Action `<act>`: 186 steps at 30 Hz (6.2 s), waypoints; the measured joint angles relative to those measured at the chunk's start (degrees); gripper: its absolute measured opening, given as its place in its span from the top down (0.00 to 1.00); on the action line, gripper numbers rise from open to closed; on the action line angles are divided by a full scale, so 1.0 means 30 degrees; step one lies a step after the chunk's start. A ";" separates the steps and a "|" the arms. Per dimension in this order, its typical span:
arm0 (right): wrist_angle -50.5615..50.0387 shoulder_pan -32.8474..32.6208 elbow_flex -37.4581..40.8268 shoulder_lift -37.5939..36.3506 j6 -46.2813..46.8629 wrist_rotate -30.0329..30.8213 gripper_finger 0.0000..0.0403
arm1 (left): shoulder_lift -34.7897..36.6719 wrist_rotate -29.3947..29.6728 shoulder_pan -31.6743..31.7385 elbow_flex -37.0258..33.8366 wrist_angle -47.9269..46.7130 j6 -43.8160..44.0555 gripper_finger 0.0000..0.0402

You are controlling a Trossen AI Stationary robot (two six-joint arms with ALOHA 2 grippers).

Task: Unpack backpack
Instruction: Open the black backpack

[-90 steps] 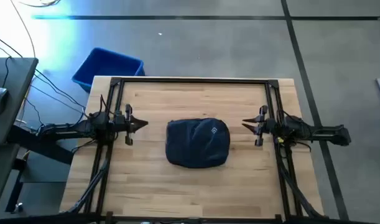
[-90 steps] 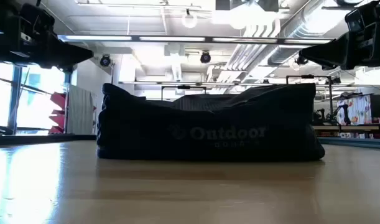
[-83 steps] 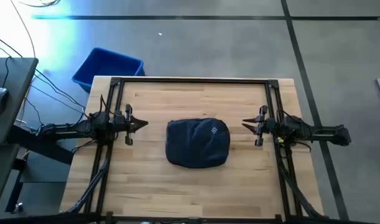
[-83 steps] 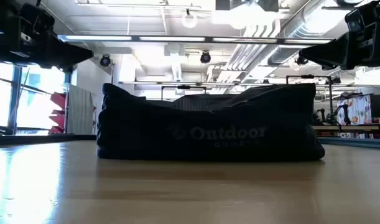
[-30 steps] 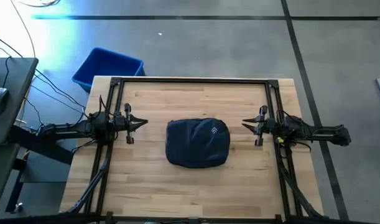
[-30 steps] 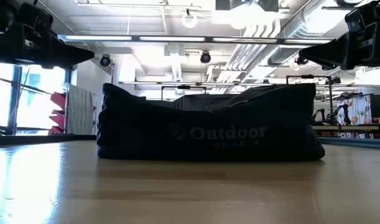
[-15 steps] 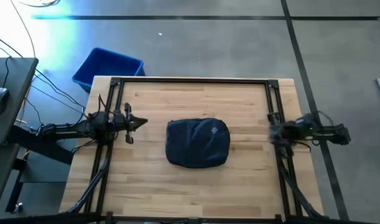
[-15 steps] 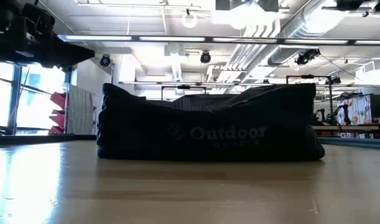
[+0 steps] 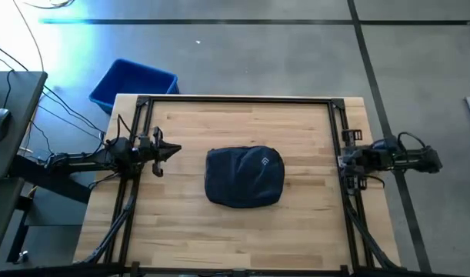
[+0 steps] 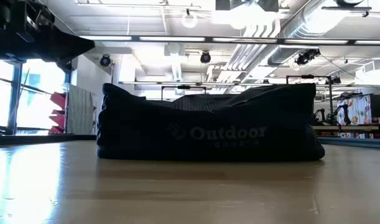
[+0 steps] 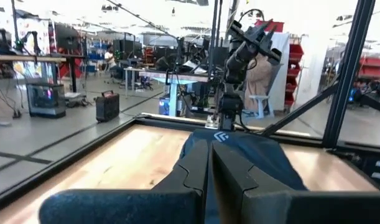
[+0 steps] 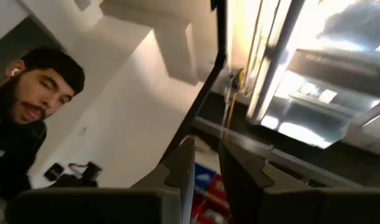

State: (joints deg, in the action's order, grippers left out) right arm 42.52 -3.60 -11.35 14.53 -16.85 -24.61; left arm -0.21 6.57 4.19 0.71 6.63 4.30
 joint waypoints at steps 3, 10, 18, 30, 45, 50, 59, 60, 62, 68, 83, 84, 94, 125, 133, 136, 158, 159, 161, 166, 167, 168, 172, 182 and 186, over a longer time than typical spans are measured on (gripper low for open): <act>-0.0160 -0.0294 -0.2287 0.3306 0.0047 0.0657 0.85 | 0.0007 0.0000 0.0000 0.0000 0.0002 0.0021 1.00; -0.9486 -0.0089 -1.0827 1.1019 0.0257 0.5745 0.85 | 0.0000 0.0000 0.0000 0.0000 0.0005 0.0047 1.00; -2.9315 0.2343 -2.2420 1.9099 0.9425 1.0105 0.74 | 0.0000 -0.0022 0.0000 0.0000 -0.0056 0.0175 1.00; -3.6306 0.5682 -2.4693 2.5955 1.3817 0.5200 0.26 | 0.0005 -0.0454 0.0007 0.0000 -0.0065 0.1627 1.00; -3.6463 0.6239 -2.4693 3.0169 1.3963 0.2959 0.22 | 0.0000 -0.3096 0.0000 0.0000 -0.0413 0.3519 1.00; -3.6471 0.6369 -2.4693 3.0782 1.3962 0.2861 0.26 | 0.0000 -0.3096 0.0000 0.0006 -0.0413 0.3540 1.00; -3.5810 0.5879 -2.4693 3.3201 1.2336 0.3992 0.62 | 0.0000 -0.3082 0.0000 0.0000 -0.0399 0.3532 1.00; -3.5840 0.5874 -2.4693 3.3242 1.2108 0.4177 0.70 | 0.0000 -0.3082 0.0000 0.0000 -0.0399 0.3532 1.00; -3.6074 0.5871 -2.4699 3.3117 1.1768 0.4551 0.88 | 0.0000 -0.3075 0.0000 0.0000 -0.0399 0.3532 1.00; -3.9256 0.5703 -2.7079 3.2632 1.0558 0.9192 0.99 | 0.0000 -0.2766 0.0005 0.0000 -0.0387 0.3513 1.00; -3.5438 0.3285 -3.7100 3.2577 -0.4731 1.3162 1.00 | 0.0005 -0.1734 0.0000 0.0000 -0.0253 0.3511 1.00; -3.4754 0.3130 -3.7054 3.2555 -0.6046 1.1952 1.00 | 0.0007 -0.1734 0.0000 0.0000 -0.0253 0.3511 1.00; -3.1723 0.0676 -3.4754 3.5215 -1.0017 0.6435 1.00 | 0.0000 -0.1741 0.0000 0.0000 -0.0413 0.3511 1.00; -3.1824 -0.3646 -3.8061 3.9092 -0.9380 1.5790 0.65 | -0.0175 -0.2106 -0.0029 0.0004 -0.1887 0.5647 1.00; -3.6147 -0.4465 -4.0353 3.7893 -0.4774 1.4160 0.40 | -0.0182 -0.6226 -0.0051 0.0021 -0.0665 0.8210 1.00; -3.7850 -0.4721 -3.9376 3.6622 -0.1622 1.2721 0.39 | -0.0182 -0.6493 -0.0080 0.0066 0.0686 0.8195 1.00; -3.9964 -1.0715 -2.8915 3.5738 0.9218 1.7264 0.49 | -0.0618 -0.5685 -0.2345 0.0102 0.2323 0.7187 1.00; -3.9440 -1.0708 -2.8454 3.5732 0.9869 1.7958 0.50 | -0.0734 -0.5552 -0.2543 0.0102 0.2303 0.7175 1.00; -3.8600 -1.0693 -2.7860 3.5727 1.0981 1.9236 0.52 | -0.1094 -0.5377 -0.2951 0.0102 0.2328 0.7171 1.00; -3.8001 -1.0369 -2.8513 3.5728 1.3039 2.0709 0.75 | -0.2776 -0.4975 -0.4366 0.0095 0.2484 0.5931 1.00; -3.7984 -1.0272 -2.8787 3.5722 1.3442 2.0728 0.82 | -0.3286 -0.4723 -0.4772 0.0095 0.2816 0.5209 1.00; -3.7919 -1.0154 -2.9042 3.5709 1.3742 2.0693 0.89 | -0.3855 -0.4207 -0.5217 0.0095 0.3422 0.4717 1.00; -3.6774 -0.9682 -2.9815 3.5644 1.4612 2.0635 0.97 | -0.6690 -0.1876 -0.7075 0.0095 0.7450 0.2679 1.00; -3.4972 -0.8876 -2.9683 3.5588 1.5058 2.2080 1.00 | -1.7598 0.4354 -1.1754 0.5210 0.9688 -0.0646 1.00; -3.4467 -0.8551 -2.9698 3.5551 1.5158 2.2408 1.00 | -2.1873 0.4363 -1.2343 0.8246 0.8093 -0.0564 1.00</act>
State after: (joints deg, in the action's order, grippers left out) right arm -60.88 -29.25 -100.44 121.19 28.62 42.61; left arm -65.83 19.66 -32.84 25.45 30.91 2.61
